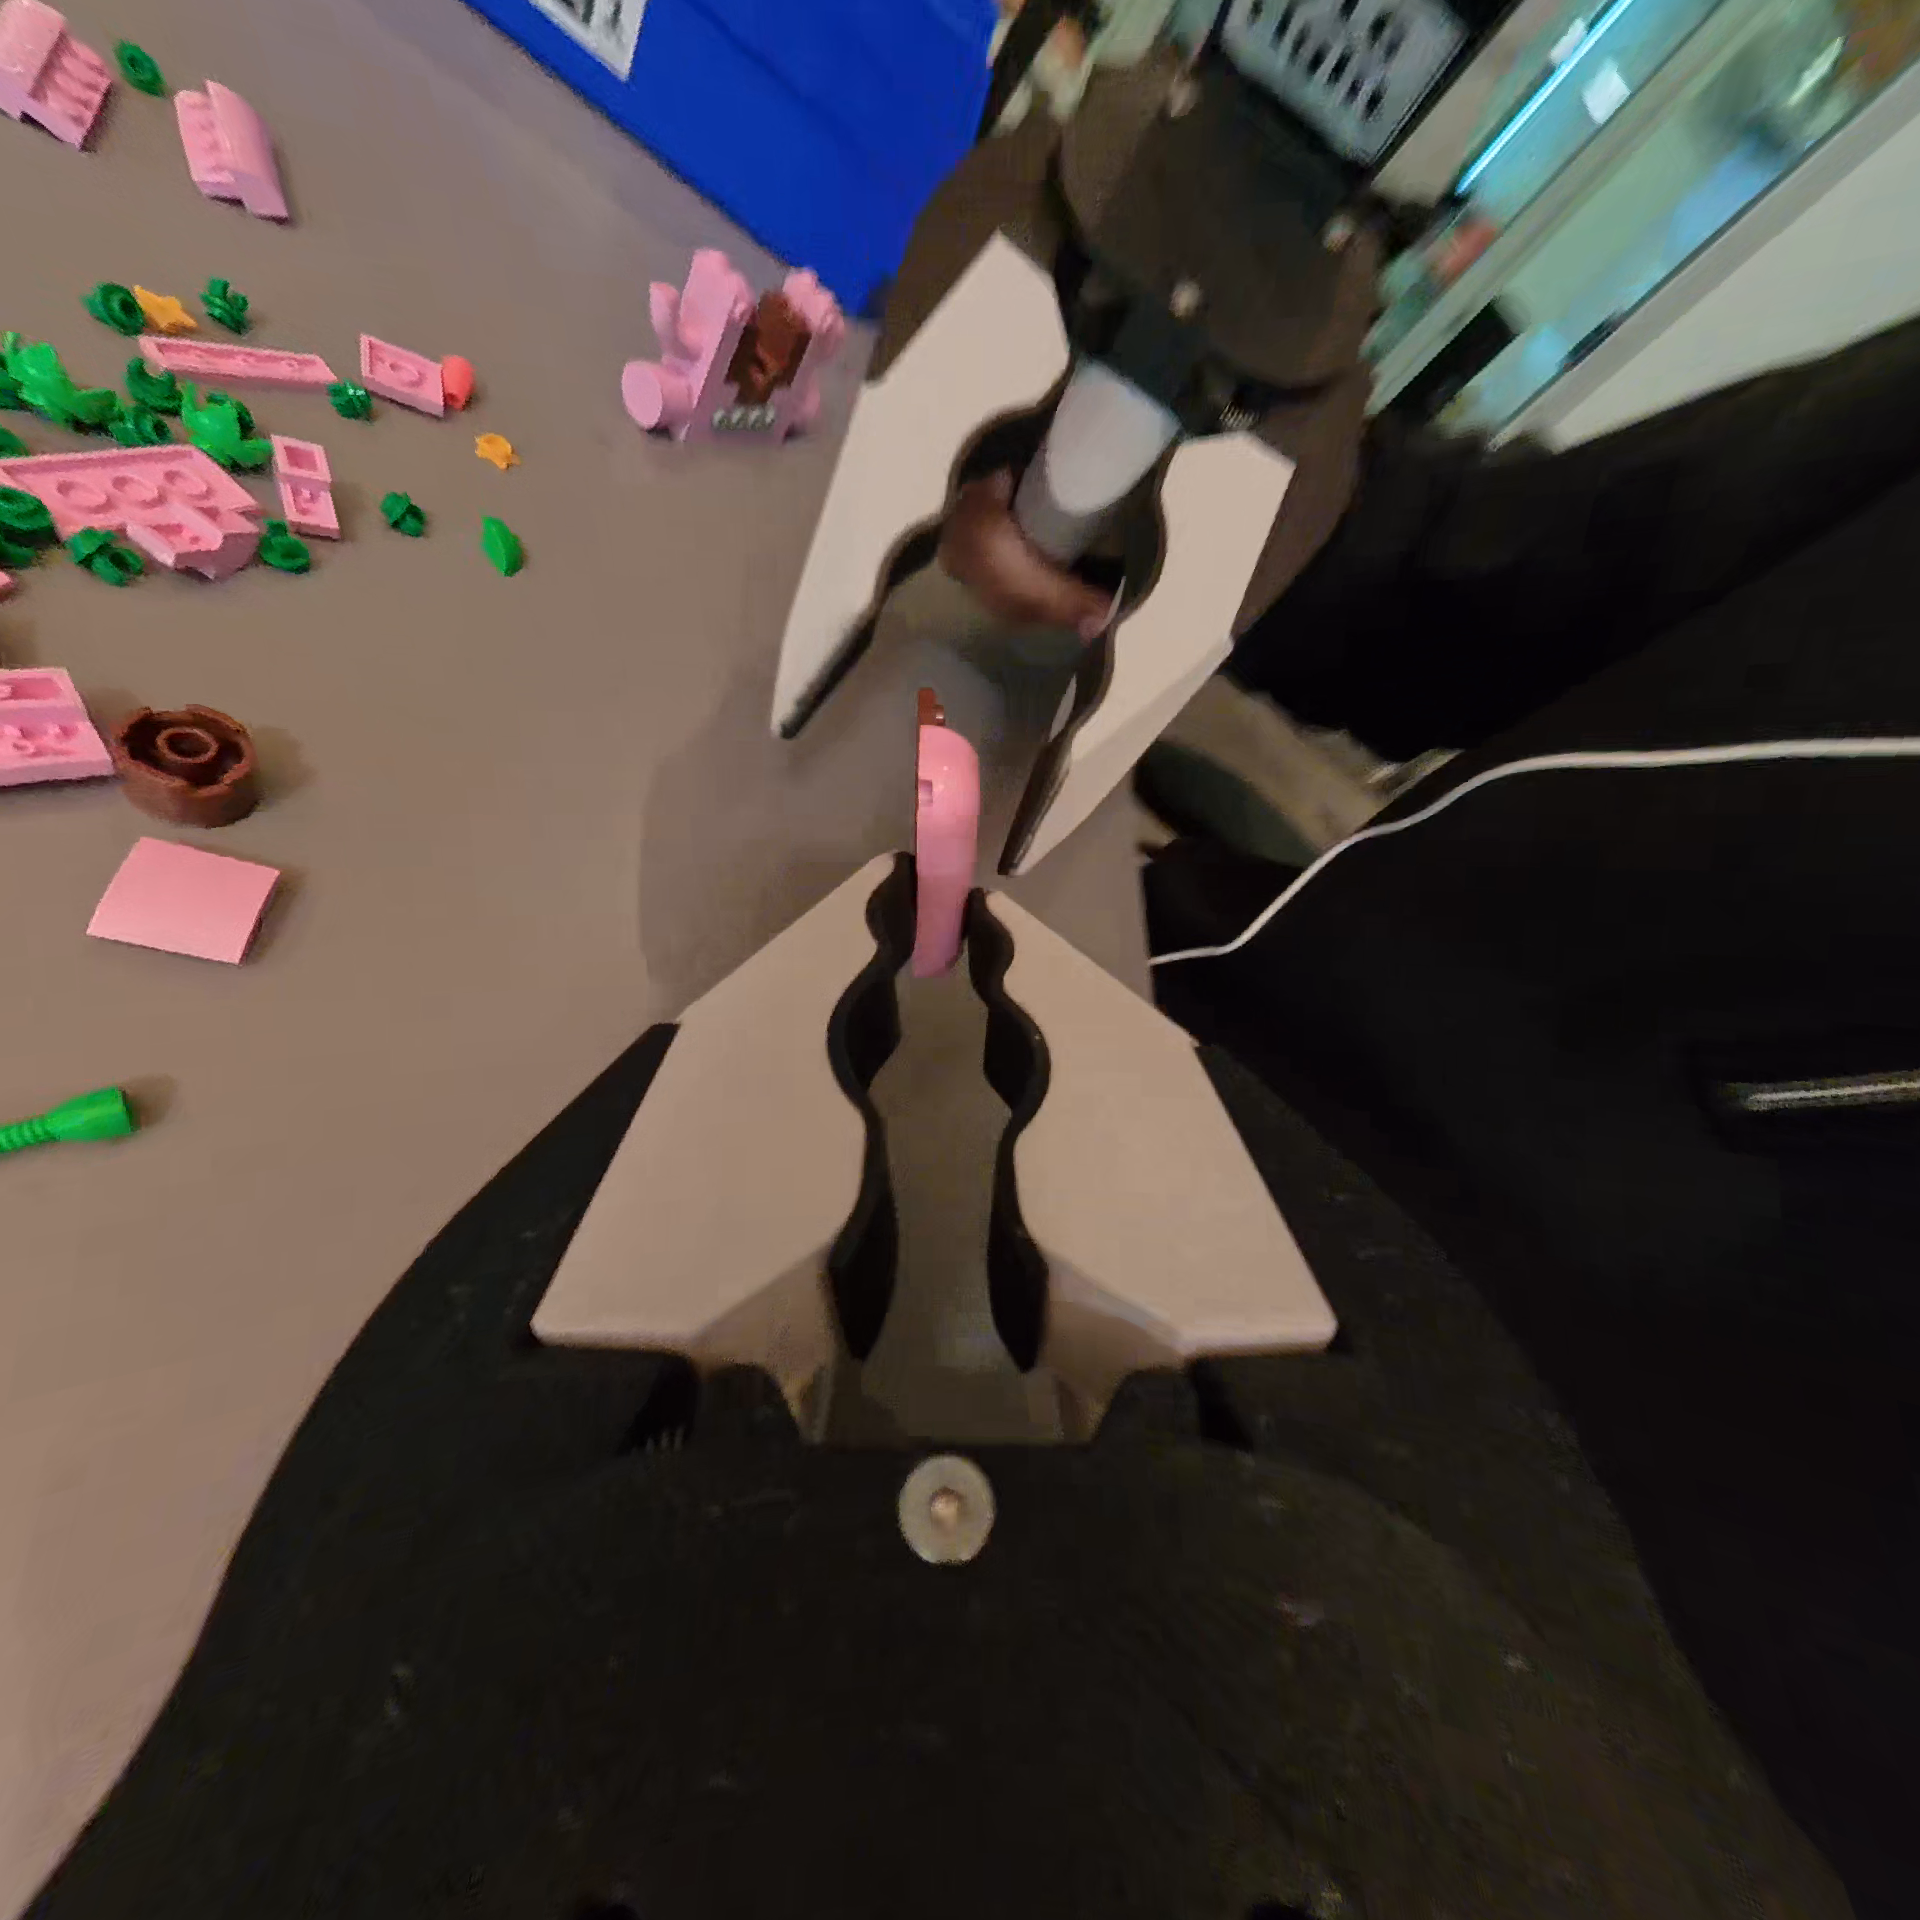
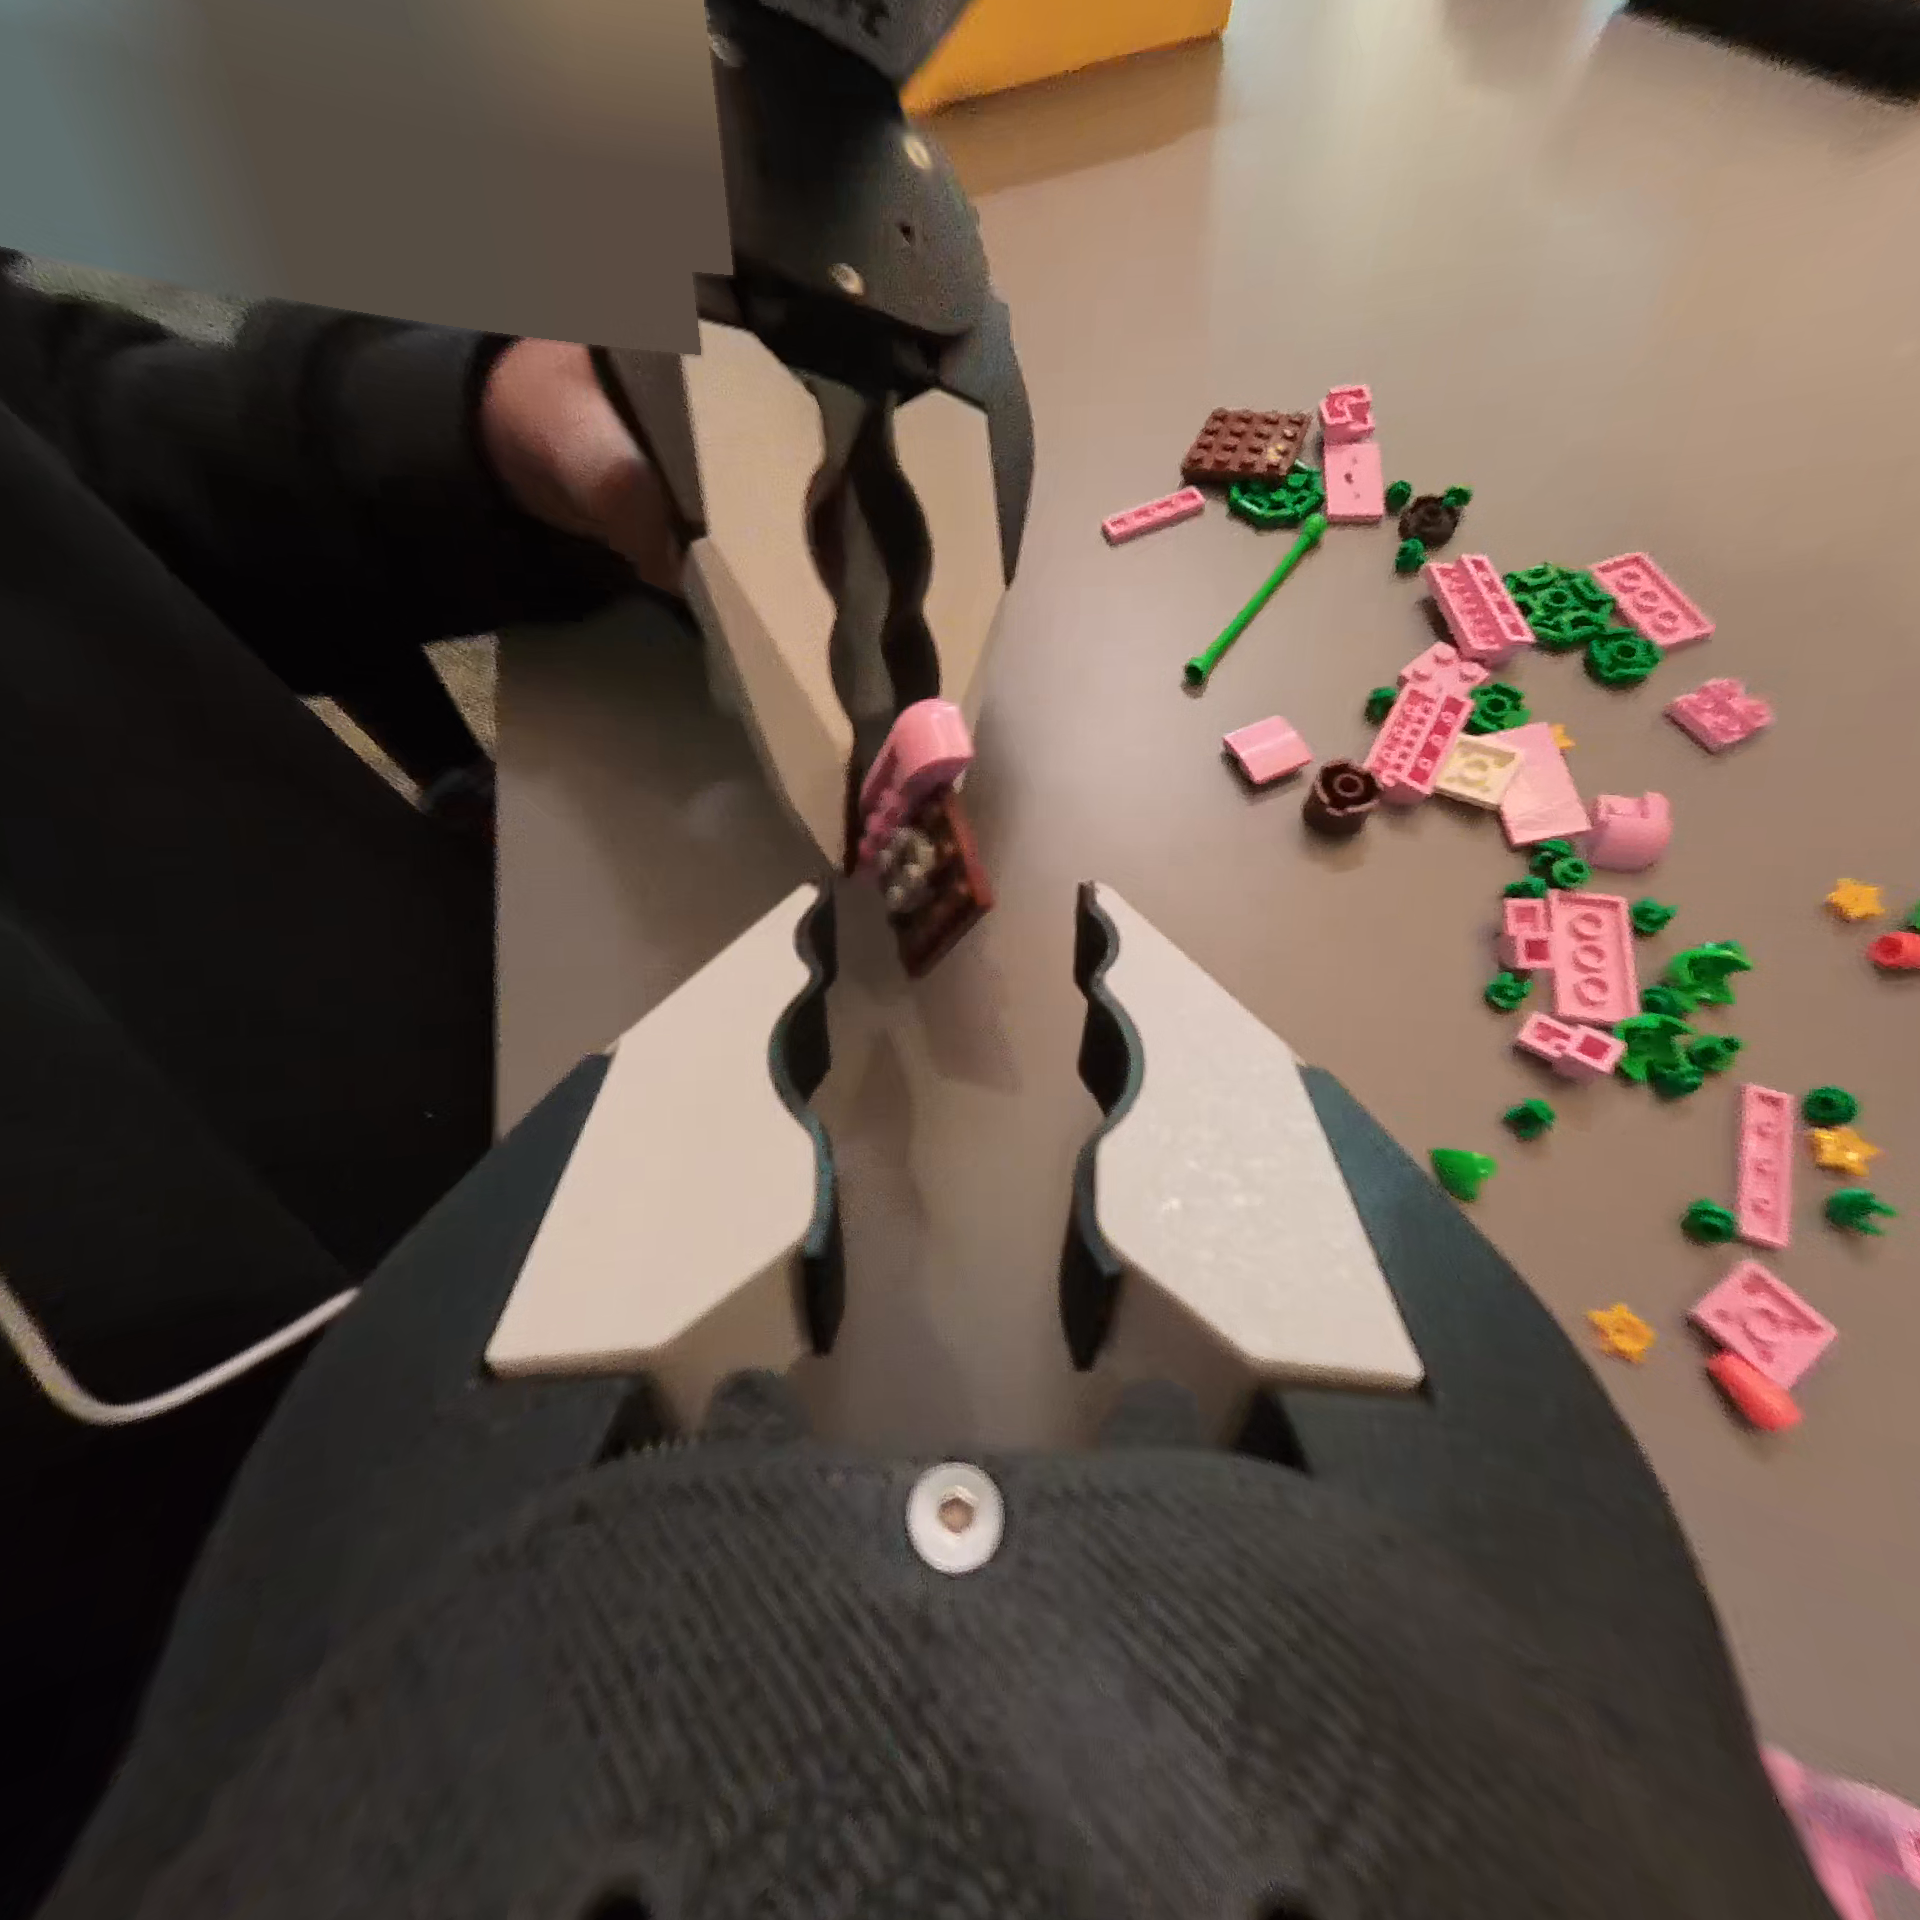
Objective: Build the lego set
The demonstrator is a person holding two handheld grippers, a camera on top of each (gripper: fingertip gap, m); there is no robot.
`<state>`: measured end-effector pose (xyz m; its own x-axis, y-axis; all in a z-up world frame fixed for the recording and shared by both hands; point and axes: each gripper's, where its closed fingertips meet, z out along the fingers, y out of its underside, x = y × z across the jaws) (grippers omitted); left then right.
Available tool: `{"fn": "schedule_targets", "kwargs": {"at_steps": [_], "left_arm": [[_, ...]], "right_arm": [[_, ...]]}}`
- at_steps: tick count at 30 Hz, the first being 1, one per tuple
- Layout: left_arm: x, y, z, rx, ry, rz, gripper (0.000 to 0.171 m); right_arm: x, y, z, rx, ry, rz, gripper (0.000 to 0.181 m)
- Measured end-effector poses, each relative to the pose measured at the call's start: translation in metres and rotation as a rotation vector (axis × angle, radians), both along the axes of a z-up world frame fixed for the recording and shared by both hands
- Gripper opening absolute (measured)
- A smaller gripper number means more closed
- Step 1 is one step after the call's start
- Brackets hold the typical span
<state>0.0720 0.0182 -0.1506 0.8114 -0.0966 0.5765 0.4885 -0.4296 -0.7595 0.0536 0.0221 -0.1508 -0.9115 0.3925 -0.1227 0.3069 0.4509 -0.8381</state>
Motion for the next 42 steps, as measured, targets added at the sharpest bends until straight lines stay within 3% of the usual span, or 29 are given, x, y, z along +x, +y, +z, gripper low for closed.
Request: {"fn": "schedule_targets", "kwargs": {"at_steps": [3,7,11,21,27,31,33,35,38,42], "left_arm": [[-0.001,-0.005,0.016,0.110,-0.148,-0.018,0.008],[-0.002,-0.008,0.029,0.192,-0.217,-0.028,0.008],[-0.008,-0.010,0.037,0.245,-0.199,0.008,0.010],[-0.013,-0.017,0.052,0.332,-0.210,0.028,0.006],[-0.017,-0.016,0.041,0.268,-0.220,0.051,0.007],[-0.026,-0.009,0.022,0.158,-0.101,0.137,0.015],[-0.030,-0.008,0.020,0.145,-0.070,0.174,0.034],[-0.033,-0.009,0.021,0.148,-0.072,0.189,0.043],[-0.036,-0.009,0.019,0.127,-0.007,0.213,0.046],[-0.038,-0.008,0.013,0.066,0.147,0.248,0.046]], "right_arm": [[0.003,-0.008,0.013,-0.168,-0.122,0.000,0.039],[0.000,-0.014,0.031,-0.364,-0.215,-0.004,0.018],[0.001,-0.017,0.038,-0.369,-0.179,0.004,0.007],[0.003,-0.021,0.046,-0.437,-0.264,-0.006,0.006],[0.004,-0.024,0.027,-0.339,-0.237,-0.042,0.006],[0.002,-0.017,0.009,-0.255,-0.243,-0.105,0.006],[-0.002,-0.013,0.002,-0.246,-0.276,-0.172,0.006],[-0.009,-0.006,-0.004,-0.269,-0.343,-0.259,0.006],[-0.016,0.002,-0.016,-0.314,-0.474,-0.372,0.006],[-0.014,0.010,-0.035,-0.241,-0.496,-0.434,0.007]]}}
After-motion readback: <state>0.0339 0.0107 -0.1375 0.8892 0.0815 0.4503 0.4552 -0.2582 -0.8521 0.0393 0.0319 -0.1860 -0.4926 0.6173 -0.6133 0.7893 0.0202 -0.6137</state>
